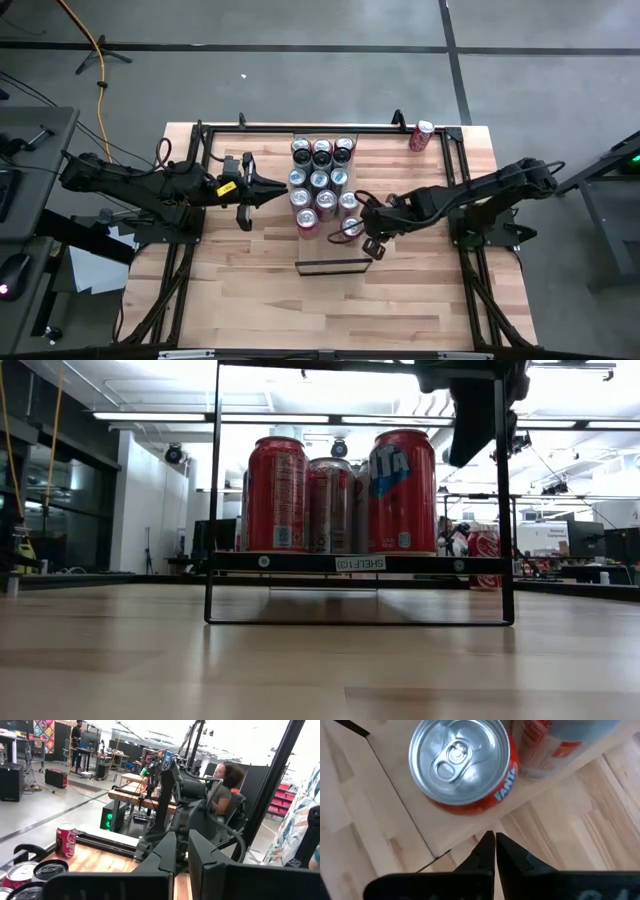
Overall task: Place canned beverage on shelf
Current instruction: Put the red soda can on the shelf aligned with the other orange soda can
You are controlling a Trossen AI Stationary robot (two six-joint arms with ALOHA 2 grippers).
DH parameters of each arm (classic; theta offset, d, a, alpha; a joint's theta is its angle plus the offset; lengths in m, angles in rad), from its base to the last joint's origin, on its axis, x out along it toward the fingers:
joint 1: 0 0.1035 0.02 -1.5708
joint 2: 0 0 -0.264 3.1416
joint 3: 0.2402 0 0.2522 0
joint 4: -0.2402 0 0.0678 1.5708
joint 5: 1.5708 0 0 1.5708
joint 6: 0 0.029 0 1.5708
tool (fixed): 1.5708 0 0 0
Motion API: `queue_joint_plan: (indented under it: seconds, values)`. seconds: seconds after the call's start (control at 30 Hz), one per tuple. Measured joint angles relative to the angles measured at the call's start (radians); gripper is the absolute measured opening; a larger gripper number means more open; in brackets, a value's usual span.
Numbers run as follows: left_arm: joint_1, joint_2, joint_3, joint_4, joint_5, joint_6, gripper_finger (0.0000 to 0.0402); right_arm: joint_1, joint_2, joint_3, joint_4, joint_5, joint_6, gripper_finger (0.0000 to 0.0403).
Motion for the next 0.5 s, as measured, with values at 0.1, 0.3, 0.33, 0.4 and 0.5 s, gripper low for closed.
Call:
queue_joint_plan:
  seconds: [0.1,0.3,0.33,0.4,0.5]
  values:
    - [0.0,0.0,0.0,0.0,0.0,-0.018,0.0,-0.005,0.025,0.0,0.017,0.0,-0.03,0.0]
    - [0.0,0.0,0.0,0.0,0.0,-0.018,0.0,-0.005,0.073,0.0,0.072,-0.014,-0.05,0.0]
    - [0.0,0.0,0.0,0.0,0.0,-0.018,0.0,-0.005,0.079,0.0,0.088,-0.015,-0.051,0.0]
    - [0.0,0.0,0.0,0.0,0.0,-0.018,0.0,-0.005,0.087,0.0,0.133,-0.015,-0.051,0.0]
    - [0.0,0.0,0.0,0.0,0.0,-0.018,0.0,-0.005,0.095,0.0,0.18,-0.014,-0.051,0.0]
